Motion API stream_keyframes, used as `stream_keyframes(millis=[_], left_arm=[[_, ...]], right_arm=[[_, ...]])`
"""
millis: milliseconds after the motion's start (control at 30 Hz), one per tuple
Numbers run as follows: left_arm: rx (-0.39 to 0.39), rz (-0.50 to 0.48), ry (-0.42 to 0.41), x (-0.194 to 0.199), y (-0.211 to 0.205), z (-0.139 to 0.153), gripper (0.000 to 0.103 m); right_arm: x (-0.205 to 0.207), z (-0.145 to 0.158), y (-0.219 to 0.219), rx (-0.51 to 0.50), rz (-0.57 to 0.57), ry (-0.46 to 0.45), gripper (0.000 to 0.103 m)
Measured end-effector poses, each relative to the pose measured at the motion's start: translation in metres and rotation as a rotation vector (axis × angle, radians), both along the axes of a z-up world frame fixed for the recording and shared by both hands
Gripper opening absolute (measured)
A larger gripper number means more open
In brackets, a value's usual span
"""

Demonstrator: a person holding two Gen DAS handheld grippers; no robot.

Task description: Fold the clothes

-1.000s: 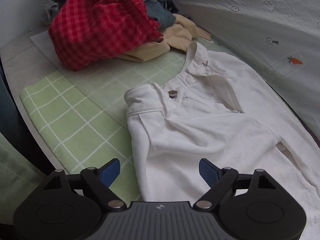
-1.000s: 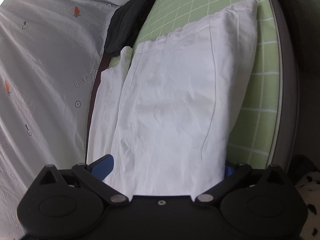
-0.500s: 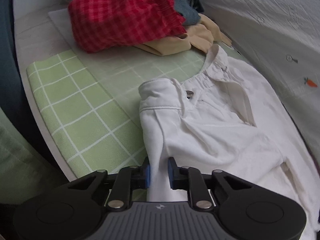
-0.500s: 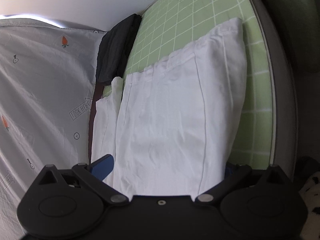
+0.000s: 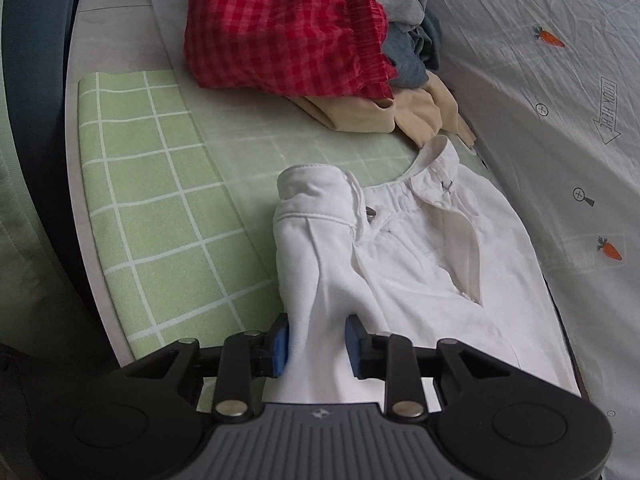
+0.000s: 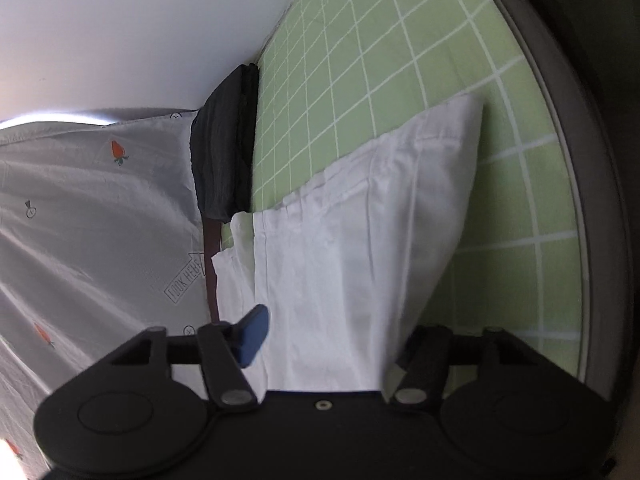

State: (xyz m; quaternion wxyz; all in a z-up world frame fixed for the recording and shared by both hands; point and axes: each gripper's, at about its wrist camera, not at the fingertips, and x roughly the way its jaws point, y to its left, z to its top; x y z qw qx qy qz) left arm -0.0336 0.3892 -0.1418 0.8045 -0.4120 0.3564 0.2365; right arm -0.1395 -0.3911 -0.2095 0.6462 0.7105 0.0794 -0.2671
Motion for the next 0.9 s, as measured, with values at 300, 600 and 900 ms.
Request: stream_keyframes(millis=[300, 600, 900], left_arm=[[-0.008, 0.063, -0.082, -0.009, -0.004, 0.017, 0.004], [-0.034, 0.150, -0.183, -0.057, -0.012, 0.082, 0.003], [0.025, 0.190, -0.219, -0.070, -0.024, 0.128, 0.003]], right_arm=[[-0.005, 0.014, 0.000, -0.020, 0.018, 0.008, 0.007], [-0.042, 0.076, -0.018, -0.124, 0.047, -0.037, 0.005], [-0.036, 0.147, -0.031, -0.338, 0.140, -0.084, 0.005]])
